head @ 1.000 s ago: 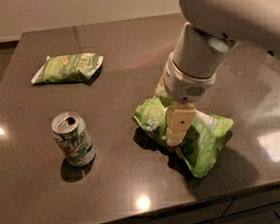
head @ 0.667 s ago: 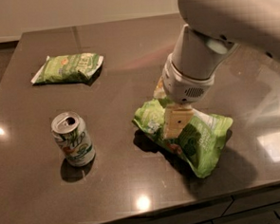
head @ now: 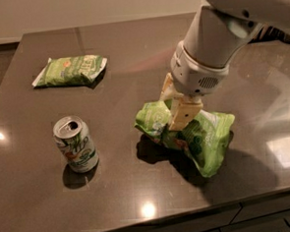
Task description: Pick green rice chip bag
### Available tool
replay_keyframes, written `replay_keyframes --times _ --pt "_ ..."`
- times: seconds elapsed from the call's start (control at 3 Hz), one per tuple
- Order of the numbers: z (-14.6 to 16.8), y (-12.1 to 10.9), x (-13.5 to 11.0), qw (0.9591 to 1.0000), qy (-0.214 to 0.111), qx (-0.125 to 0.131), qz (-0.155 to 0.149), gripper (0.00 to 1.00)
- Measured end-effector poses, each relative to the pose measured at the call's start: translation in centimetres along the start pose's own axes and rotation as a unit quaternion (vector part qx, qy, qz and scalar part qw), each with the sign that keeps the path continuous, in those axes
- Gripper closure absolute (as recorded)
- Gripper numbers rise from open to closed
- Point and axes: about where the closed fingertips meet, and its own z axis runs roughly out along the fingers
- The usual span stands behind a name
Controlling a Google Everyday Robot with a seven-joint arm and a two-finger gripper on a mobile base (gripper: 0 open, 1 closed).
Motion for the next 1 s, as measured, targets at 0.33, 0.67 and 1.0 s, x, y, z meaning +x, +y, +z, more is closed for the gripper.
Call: replay_keyframes --times 0.33,0.67,1.0 --pt "-2.3 -0.7 -0.6 0.9994 -0.033 -0.006 -0.009 1.0" --pt "-4.8 -1.8 -1.4 0.9982 -0.052 -0.006 -0.028 1.0" --pt "-8.2 -2.3 -2.7 0.9955 -0.079 0.014 -0.051 1.0"
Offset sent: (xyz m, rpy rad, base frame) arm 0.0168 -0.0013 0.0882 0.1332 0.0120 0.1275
